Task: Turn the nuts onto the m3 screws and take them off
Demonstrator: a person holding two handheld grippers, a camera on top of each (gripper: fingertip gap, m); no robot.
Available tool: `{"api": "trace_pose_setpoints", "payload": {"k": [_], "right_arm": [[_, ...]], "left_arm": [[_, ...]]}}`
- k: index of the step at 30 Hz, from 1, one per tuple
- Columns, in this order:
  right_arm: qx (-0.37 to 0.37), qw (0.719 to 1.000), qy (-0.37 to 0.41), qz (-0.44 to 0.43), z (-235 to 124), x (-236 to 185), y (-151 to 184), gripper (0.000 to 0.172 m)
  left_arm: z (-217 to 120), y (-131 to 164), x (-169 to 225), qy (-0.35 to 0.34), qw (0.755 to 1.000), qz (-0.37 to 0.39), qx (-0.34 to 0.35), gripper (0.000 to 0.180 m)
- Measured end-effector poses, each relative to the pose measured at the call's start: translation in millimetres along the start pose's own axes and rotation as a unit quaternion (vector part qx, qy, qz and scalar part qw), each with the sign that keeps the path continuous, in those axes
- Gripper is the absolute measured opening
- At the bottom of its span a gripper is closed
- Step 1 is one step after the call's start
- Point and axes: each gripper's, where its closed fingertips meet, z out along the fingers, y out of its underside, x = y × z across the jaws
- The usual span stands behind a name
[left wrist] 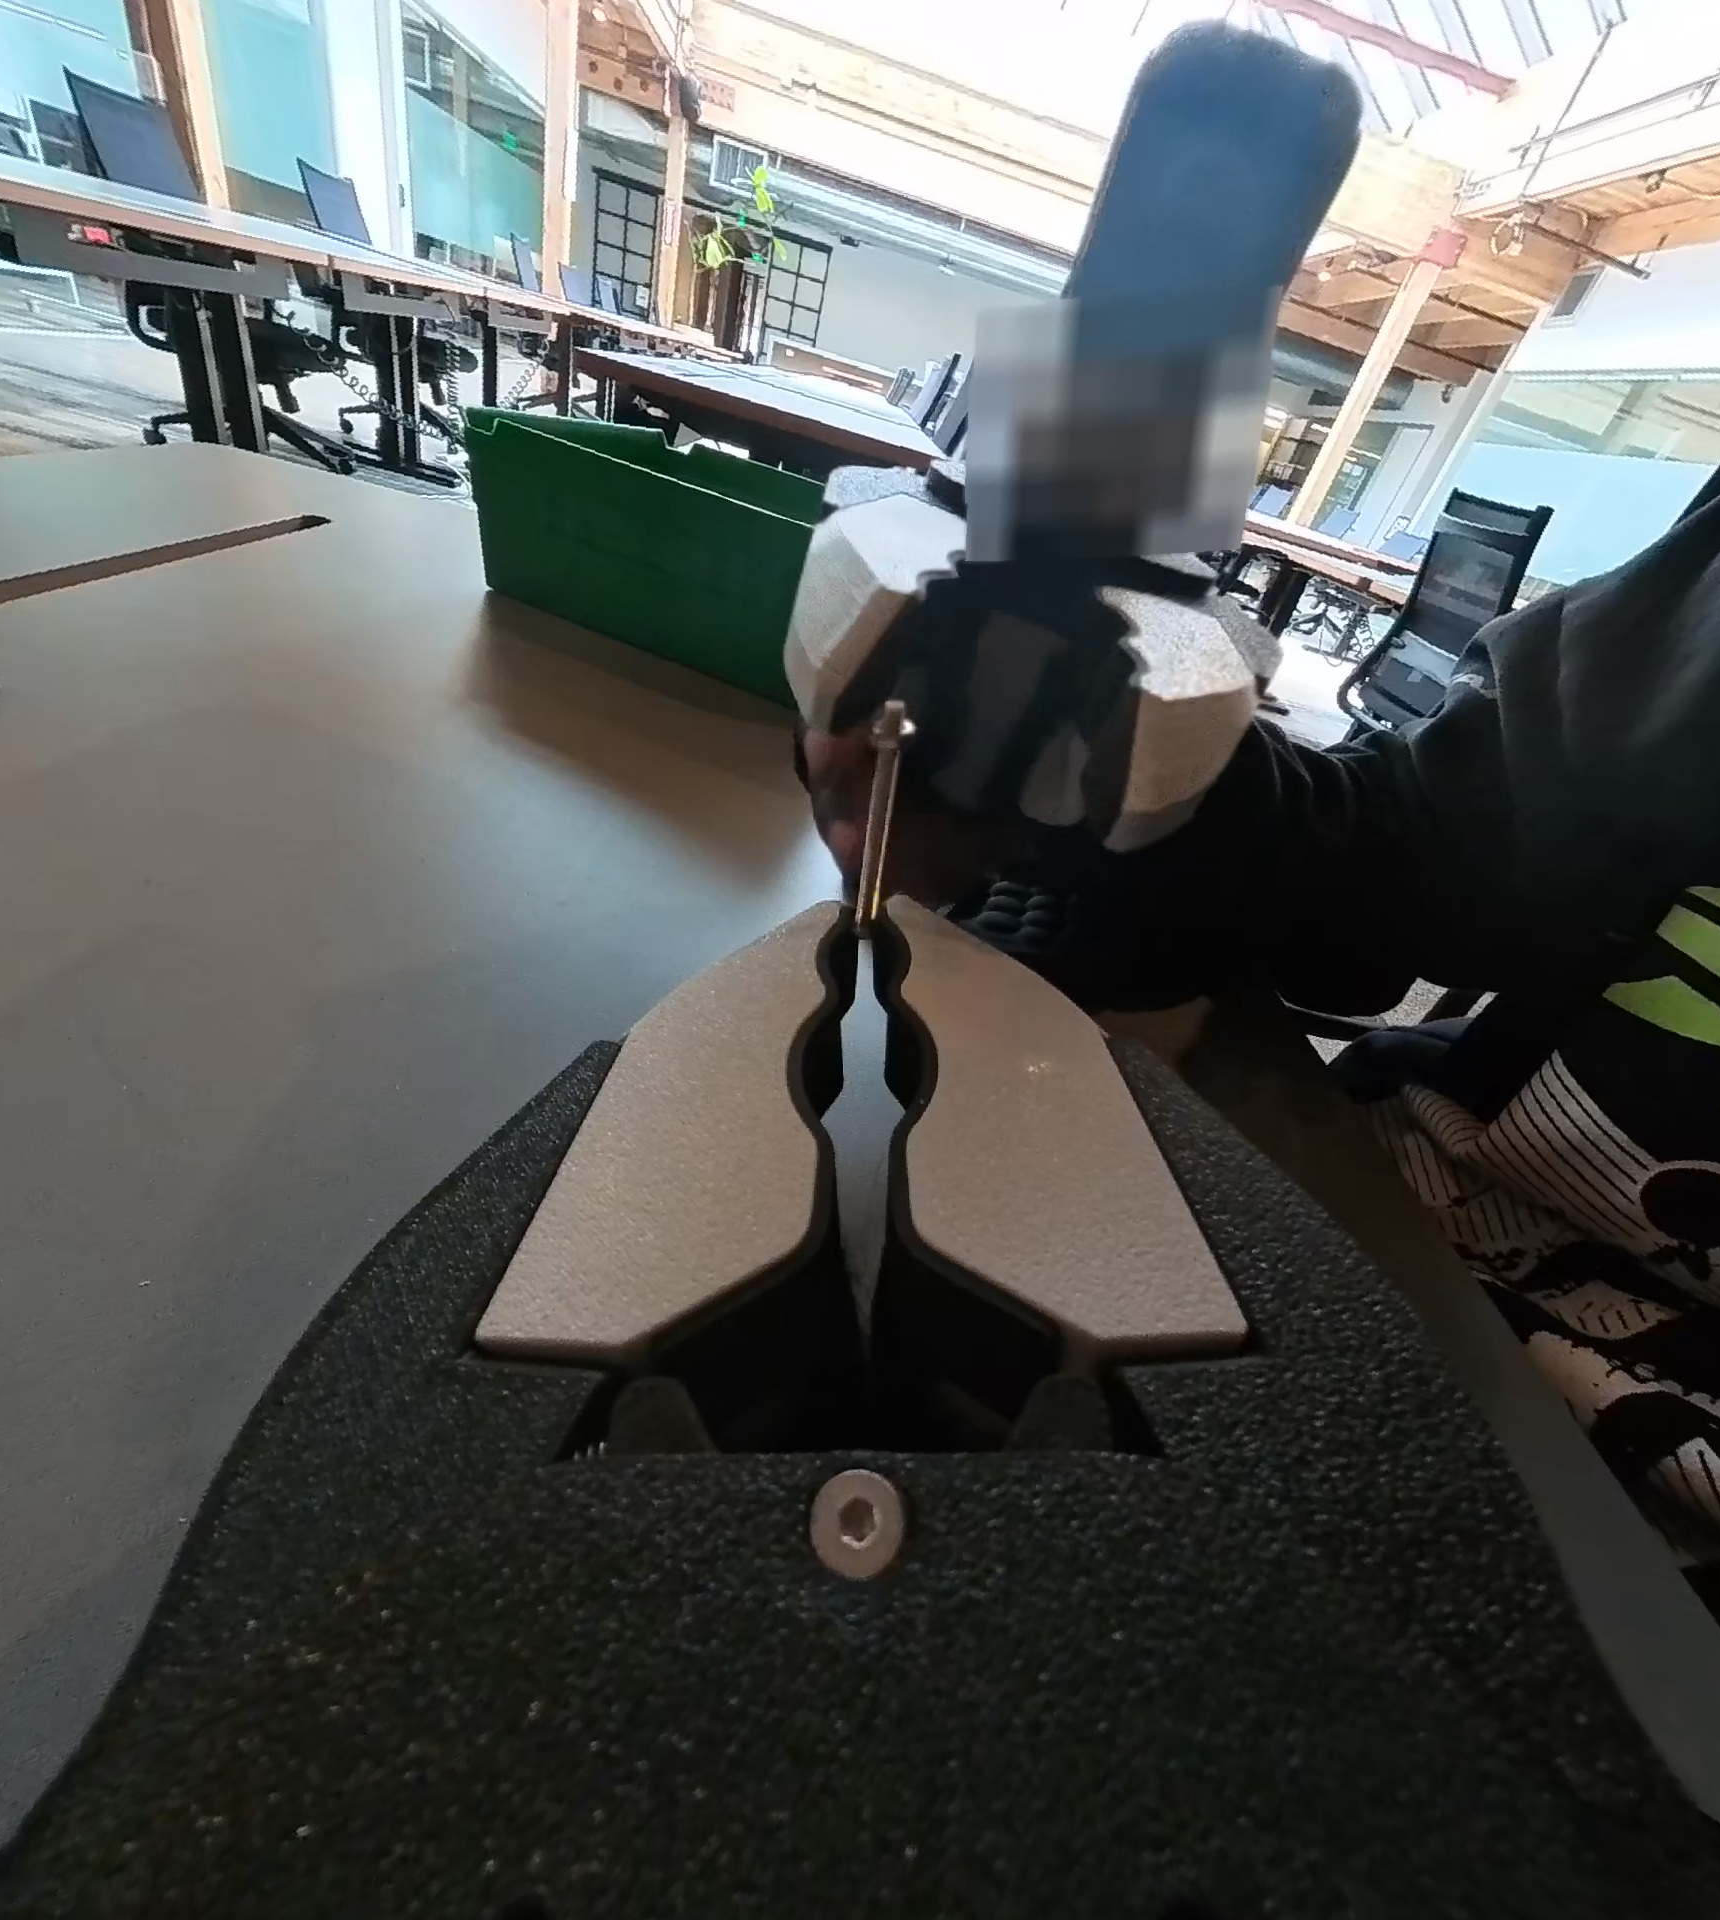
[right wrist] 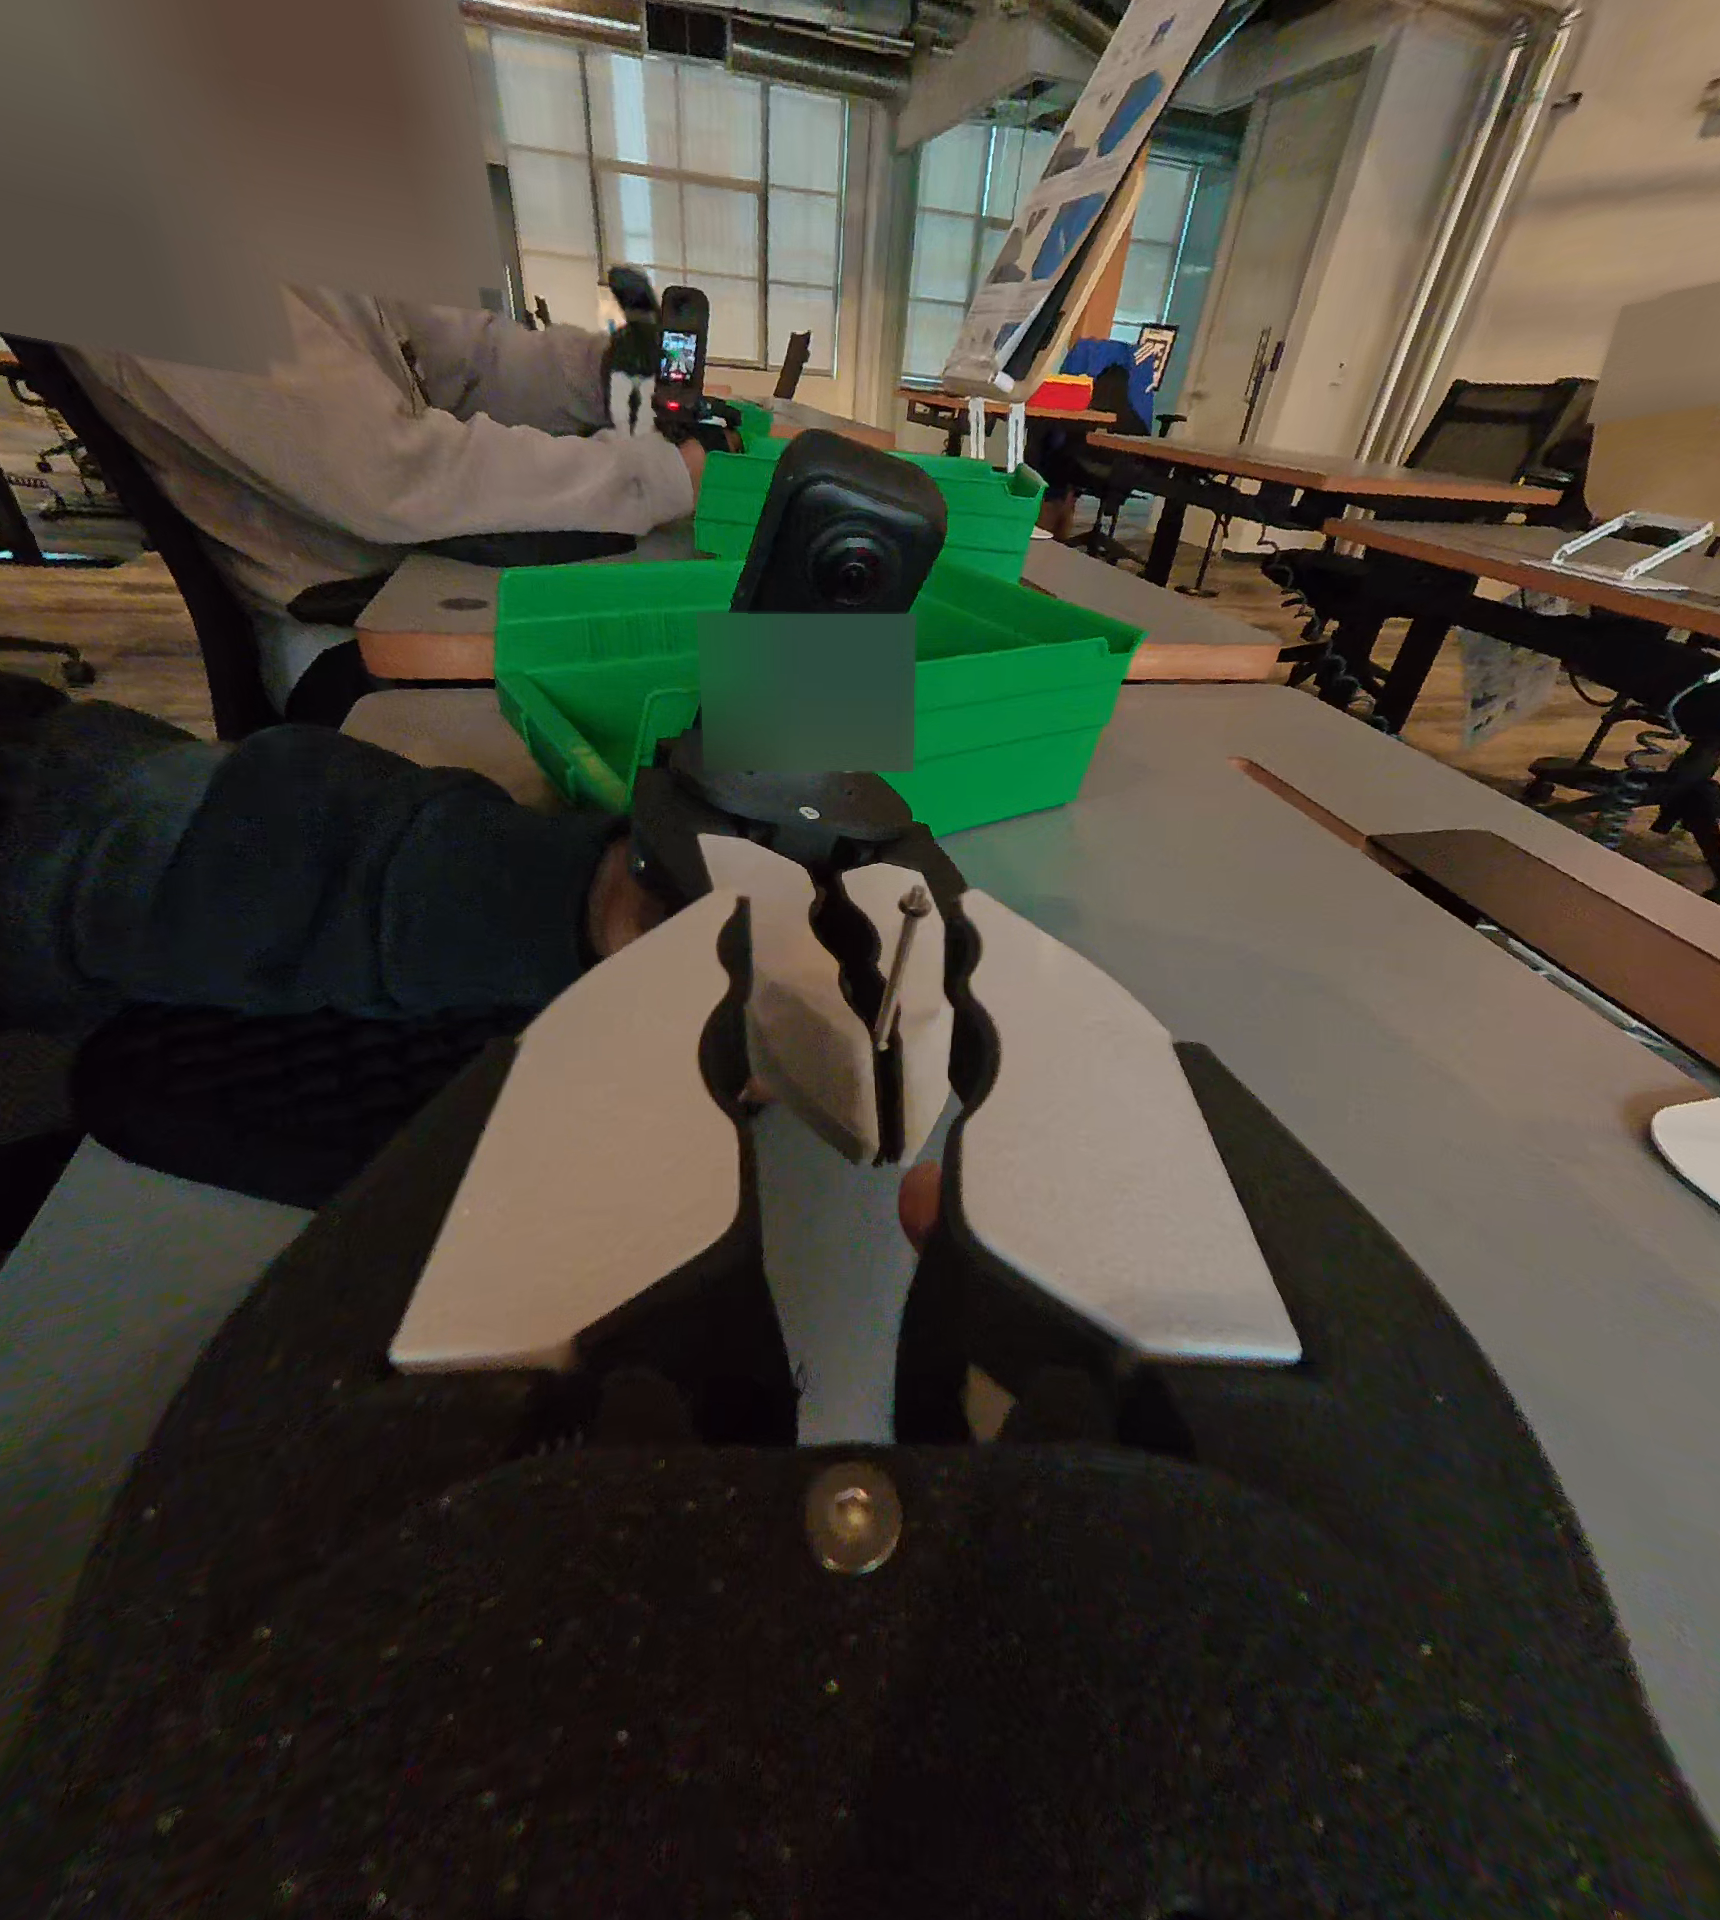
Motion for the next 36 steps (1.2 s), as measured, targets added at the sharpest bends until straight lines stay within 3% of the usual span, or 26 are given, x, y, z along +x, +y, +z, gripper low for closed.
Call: {"api": "trace_pose_setpoints", "payload": {"k": [4, 10, 14, 20, 26, 31, 36], "right_arm": [[0.008, 1.0, -0.001, 0.004, -4.6, -0.2, -2.7, 0.02], [-0.001, 1.0, -0.002, 0.003, 0.4, -0.6, 0.2, 0.036], [0.004, 1.0, -0.003, 0.004, -4.1, -0.9, -1.9, 0.019], [-0.001, 1.0, -0.001, 0.001, -0.1, -0.3, 0.4, 0.031], [0.01, 1.0, 0.006, 0.003, -4.7, 2.6, -3.1, 0.021], [-0.002, 1.0, -0.001, 0.0, 0.8, -0.1, 0.6, 0.034], [0.004, 1.0, -0.002, 0.002, -4.7, -0.5, -2.0, 0.02]], "left_arm": [[-0.2, -0.1, -0.3, 0.0, 1.0, -0.001, 0.001, 0.002], [-0.1, -0.1, -0.3, 0.0, 1.0, -0.001, 0.0, 0.002], [-0.3, -0.1, -0.6, -0.001, 1.0, -0.002, 0.001, 0.002], [-0.2, -0.1, -0.6, -0.001, 1.0, -0.002, 0.001, 0.002], [-0.1, 0.0, -0.8, -0.001, 1.0, -0.002, 0.001, 0.002], [-0.1, 0.1, -0.8, -0.002, 1.0, -0.002, 0.0, 0.002], [-0.3, -0.3, -1.3, -0.002, 1.0, -0.004, 0.002, 0.002]]}}
